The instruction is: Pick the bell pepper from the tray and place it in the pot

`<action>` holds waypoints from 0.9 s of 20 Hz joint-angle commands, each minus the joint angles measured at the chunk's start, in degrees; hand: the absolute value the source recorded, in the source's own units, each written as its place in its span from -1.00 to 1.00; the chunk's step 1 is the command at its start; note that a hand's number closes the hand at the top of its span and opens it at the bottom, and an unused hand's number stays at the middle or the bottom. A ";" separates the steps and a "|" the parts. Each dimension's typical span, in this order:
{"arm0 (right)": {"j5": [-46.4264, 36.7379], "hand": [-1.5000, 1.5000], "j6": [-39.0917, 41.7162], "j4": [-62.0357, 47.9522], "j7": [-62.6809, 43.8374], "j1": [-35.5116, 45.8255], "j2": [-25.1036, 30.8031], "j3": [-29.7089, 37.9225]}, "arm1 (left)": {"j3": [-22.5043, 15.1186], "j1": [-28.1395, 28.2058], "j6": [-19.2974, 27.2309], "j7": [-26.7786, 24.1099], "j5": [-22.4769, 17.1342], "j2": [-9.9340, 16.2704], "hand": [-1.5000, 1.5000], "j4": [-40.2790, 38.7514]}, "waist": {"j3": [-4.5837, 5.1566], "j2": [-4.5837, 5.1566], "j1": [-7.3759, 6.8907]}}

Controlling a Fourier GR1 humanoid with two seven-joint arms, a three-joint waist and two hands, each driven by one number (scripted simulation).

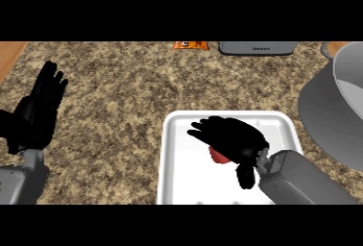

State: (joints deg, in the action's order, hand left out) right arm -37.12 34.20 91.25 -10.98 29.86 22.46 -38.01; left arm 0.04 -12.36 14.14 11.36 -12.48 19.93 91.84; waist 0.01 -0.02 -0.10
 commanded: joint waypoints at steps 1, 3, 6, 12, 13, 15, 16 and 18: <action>-6.49 -1.00 -1.10 -2.46 0.75 -1.56 -2.35 -0.03 | 0.26 0.83 0.71 0.71 1.77 -1.74 0.00 1.50 | -0.01 0.00 -0.09; -7.52 -1.00 -0.63 -2.31 3.34 -2.23 -1.35 2.84 | 1.43 1.18 -1.43 -1.31 1.51 -1.99 0.00 -0.61 | -0.01 0.01 -0.03; -8.38 -1.00 -0.23 -3.97 7.89 -2.34 -0.56 5.11 | 2.99 0.77 -4.18 -1.17 0.83 -0.95 0.00 -1.23 | 0.00 0.03 -0.01; -16.21 -1.00 -2.81 -7.61 9.26 -4.35 -5.39 4.76 | 3.83 1.00 -4.61 1.26 1.92 -2.58 0.00 1.49 | -0.01 0.01 0.01; -17.43 -1.00 -6.68 -11.34 12.22 -5.19 -4.86 3.81 | 3.27 0.03 -2.60 4.05 3.03 -2.53 0.00 3.66 | -0.02 0.03 -0.08; -18.66 -1.00 -4.64 -12.16 11.65 -4.18 -5.20 5.29 | 5.04 1.35 -5.66 -0.23 2.86 -1.56 0.00 0.53 | -0.01 0.04 -0.06; -20.15 -1.00 -5.43 -12.78 9.80 -4.61 -8.27 5.19 | 3.88 1.86 -4.72 -2.02 3.47 -4.45 0.00 -0.43 | 0.00 0.03 -0.03; -22.37 -1.00 -10.40 -20.67 12.62 -3.65 -9.22 4.71 | 2.87 3.94 -3.78 0.47 4.77 -4.17 0.00 3.35 | -0.02 0.09 -0.43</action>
State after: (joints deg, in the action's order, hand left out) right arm -55.55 28.56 78.60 -0.31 25.68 15.79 -33.20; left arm 2.98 -10.23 10.65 11.91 -8.76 16.14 93.72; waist 0.00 0.01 -0.23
